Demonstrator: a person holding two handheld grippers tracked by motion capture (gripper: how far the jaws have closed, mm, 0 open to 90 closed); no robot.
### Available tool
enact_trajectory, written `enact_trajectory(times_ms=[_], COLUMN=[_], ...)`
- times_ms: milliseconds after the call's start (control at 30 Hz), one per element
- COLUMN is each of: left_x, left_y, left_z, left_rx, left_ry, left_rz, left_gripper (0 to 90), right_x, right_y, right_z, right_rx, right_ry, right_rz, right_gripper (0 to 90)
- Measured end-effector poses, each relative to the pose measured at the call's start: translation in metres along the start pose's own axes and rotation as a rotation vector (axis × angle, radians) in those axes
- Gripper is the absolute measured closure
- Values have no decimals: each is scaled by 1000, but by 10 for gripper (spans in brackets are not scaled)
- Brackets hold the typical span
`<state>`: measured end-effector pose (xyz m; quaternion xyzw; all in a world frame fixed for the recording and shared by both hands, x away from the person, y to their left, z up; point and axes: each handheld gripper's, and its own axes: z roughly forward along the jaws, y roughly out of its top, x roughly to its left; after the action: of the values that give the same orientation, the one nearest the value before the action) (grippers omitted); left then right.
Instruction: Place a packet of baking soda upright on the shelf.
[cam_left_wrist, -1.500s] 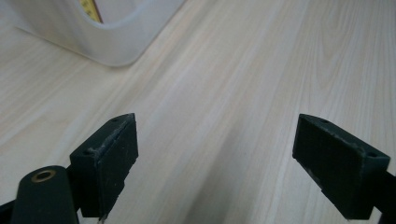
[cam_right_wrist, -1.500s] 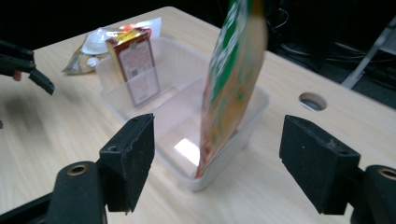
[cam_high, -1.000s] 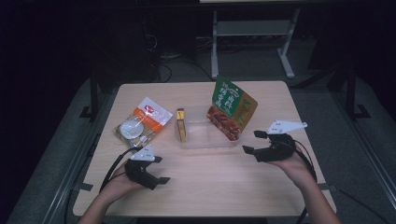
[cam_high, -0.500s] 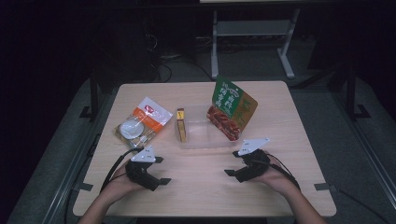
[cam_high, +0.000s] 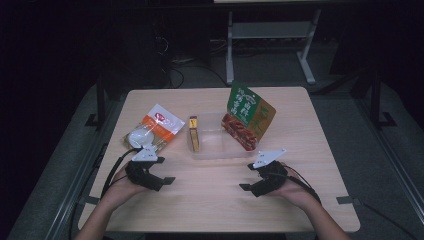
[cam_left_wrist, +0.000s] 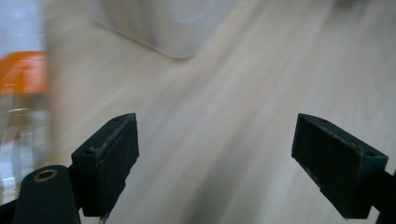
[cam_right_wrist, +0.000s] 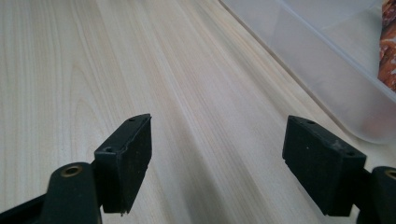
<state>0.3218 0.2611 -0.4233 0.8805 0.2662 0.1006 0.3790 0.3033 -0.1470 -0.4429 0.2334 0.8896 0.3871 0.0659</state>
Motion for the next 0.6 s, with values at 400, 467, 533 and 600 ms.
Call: enact_trajectory(times_ms=[400, 467, 533, 600], left_x=[55, 74, 79, 90], left_y=[2, 2, 2, 3], left_z=[-14, -13, -12, -12], left_rx=[-12, -4, -12, -13], left_ry=[173, 209, 220, 245], left_rz=[-79, -102, -117, -124], left_gripper=[150, 150, 149, 150], right_x=[-1, -1, -1, -1], right_y=[-1, -1, -1, -1], right_z=[0, 0, 0, 0], right_rx=[6, 8, 7, 6], right_ry=[-6, -5, -4, -3], right_rz=[5, 6, 7, 10], right_gripper=[235, 235, 236, 235])
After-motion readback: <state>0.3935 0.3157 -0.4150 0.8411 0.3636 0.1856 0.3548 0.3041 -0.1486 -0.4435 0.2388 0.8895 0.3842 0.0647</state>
